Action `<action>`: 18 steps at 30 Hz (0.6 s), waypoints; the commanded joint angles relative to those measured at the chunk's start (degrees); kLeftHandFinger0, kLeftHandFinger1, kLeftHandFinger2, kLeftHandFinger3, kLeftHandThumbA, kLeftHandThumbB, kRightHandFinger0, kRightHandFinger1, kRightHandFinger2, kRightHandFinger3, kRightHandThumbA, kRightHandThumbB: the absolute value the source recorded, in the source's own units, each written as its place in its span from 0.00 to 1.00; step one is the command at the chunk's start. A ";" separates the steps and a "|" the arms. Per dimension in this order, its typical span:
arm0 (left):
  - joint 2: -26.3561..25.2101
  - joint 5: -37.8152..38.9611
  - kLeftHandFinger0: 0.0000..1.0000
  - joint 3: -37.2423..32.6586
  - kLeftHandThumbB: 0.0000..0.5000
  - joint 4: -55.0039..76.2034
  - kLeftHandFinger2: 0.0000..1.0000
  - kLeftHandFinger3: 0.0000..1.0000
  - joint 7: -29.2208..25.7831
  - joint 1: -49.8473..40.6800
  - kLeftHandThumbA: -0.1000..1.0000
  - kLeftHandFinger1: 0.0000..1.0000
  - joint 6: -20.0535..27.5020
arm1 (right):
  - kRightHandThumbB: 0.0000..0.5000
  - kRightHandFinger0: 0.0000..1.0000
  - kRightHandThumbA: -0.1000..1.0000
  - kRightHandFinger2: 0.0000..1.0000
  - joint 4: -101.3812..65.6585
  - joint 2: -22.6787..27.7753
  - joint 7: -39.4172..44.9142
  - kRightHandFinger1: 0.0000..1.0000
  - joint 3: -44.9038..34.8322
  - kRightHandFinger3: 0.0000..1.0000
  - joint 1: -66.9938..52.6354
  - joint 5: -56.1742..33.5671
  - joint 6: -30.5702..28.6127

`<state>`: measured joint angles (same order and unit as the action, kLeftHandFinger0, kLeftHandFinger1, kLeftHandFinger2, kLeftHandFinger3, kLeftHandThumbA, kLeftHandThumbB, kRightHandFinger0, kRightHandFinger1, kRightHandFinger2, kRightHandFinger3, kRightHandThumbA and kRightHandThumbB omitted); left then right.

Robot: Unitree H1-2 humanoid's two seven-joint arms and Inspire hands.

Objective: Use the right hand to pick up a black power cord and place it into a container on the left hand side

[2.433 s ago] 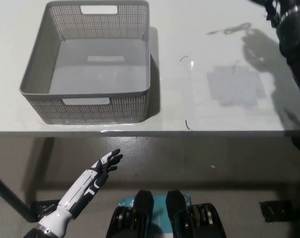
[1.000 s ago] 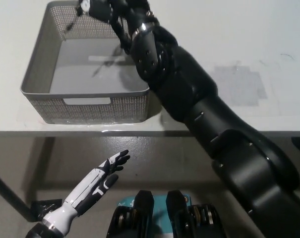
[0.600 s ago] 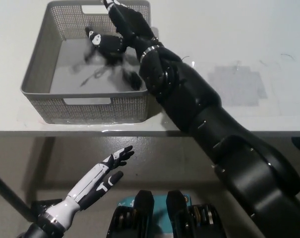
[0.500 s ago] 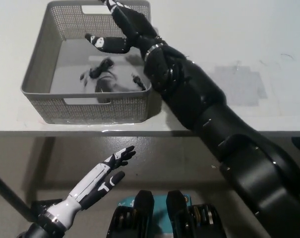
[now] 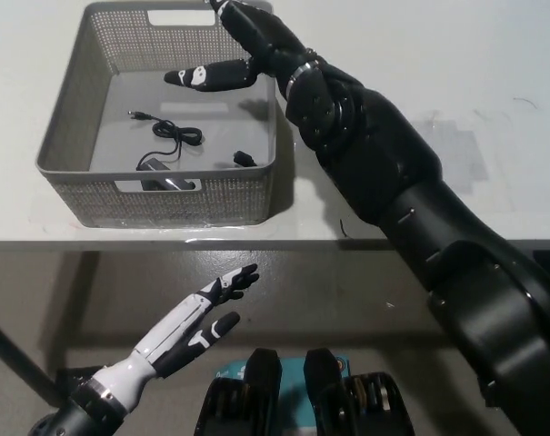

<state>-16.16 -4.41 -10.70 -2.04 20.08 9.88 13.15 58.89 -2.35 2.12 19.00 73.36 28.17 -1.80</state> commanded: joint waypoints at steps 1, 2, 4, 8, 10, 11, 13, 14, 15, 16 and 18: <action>-1.49 -0.20 1.00 0.02 0.90 0.95 1.00 1.00 0.87 1.24 0.97 1.00 0.35 | 1.00 1.00 1.00 1.00 -2.36 0.91 1.46 1.00 0.09 1.00 1.94 -0.78 0.61; -1.48 -0.20 1.00 0.04 0.90 0.95 1.00 1.00 0.89 1.24 0.97 1.00 0.36 | 1.00 1.00 1.00 1.00 -2.41 0.92 1.49 1.00 0.09 1.00 1.93 -0.77 0.65; -1.65 -0.30 1.00 -0.03 0.88 0.40 1.00 1.00 1.09 1.48 0.96 1.00 1.00 | 1.00 1.00 1.00 1.00 -17.22 4.85 5.09 1.00 -8.18 1.00 0.71 -9.25 3.94; -1.45 -0.71 1.00 -0.14 0.89 0.37 1.00 1.00 0.99 1.38 0.97 1.00 0.75 | 1.00 1.00 1.00 1.00 -28.63 5.80 7.27 1.00 -14.93 1.00 -2.25 -16.52 6.15; -1.34 -0.74 1.00 -0.17 0.89 0.39 1.00 1.00 1.00 1.31 0.97 1.00 0.57 | 1.00 1.00 1.00 1.00 -32.05 5.92 8.06 1.00 -16.93 1.00 -3.40 -18.60 6.84; -1.35 -0.60 1.00 -0.18 0.87 0.51 1.00 1.00 1.05 1.03 0.96 1.00 0.52 | 1.00 1.00 1.00 1.00 -37.99 6.88 9.74 1.00 -18.96 1.00 -5.24 -21.46 9.37; -1.31 -0.49 1.00 -0.14 0.87 0.45 1.00 1.00 1.04 0.92 0.96 1.00 0.60 | 1.00 1.00 1.00 1.00 -42.26 7.56 10.53 1.00 -19.85 1.00 -6.78 -22.14 11.23; -1.31 -0.49 1.00 -0.14 0.87 0.45 1.00 1.00 1.04 0.92 0.96 1.00 0.60 | 1.00 1.00 1.00 1.00 -42.52 7.50 10.68 1.00 -19.97 1.00 -6.86 -22.11 11.48; -1.31 -0.49 1.00 -0.14 0.87 0.45 1.00 1.00 1.04 0.92 0.96 1.00 0.60 | 1.00 1.00 1.00 1.00 -42.71 7.47 10.79 1.00 -20.05 1.00 -6.92 -22.08 11.66; -1.40 -0.38 1.00 0.01 0.87 0.48 1.00 1.00 0.91 0.72 0.96 1.00 1.18 | 0.94 1.00 1.00 1.00 -53.00 8.71 11.89 1.00 -22.70 1.00 -12.75 -26.85 13.64; -2.03 -0.34 1.00 0.23 0.88 0.39 1.00 1.00 1.14 1.18 0.97 1.00 1.09 | 0.84 1.00 1.00 1.00 -60.43 10.08 12.01 1.00 -25.07 1.00 -18.54 -30.29 12.76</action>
<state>-16.15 -4.46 -10.91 -2.44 20.57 9.85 13.15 25.82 3.05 7.63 3.64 62.01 17.14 4.17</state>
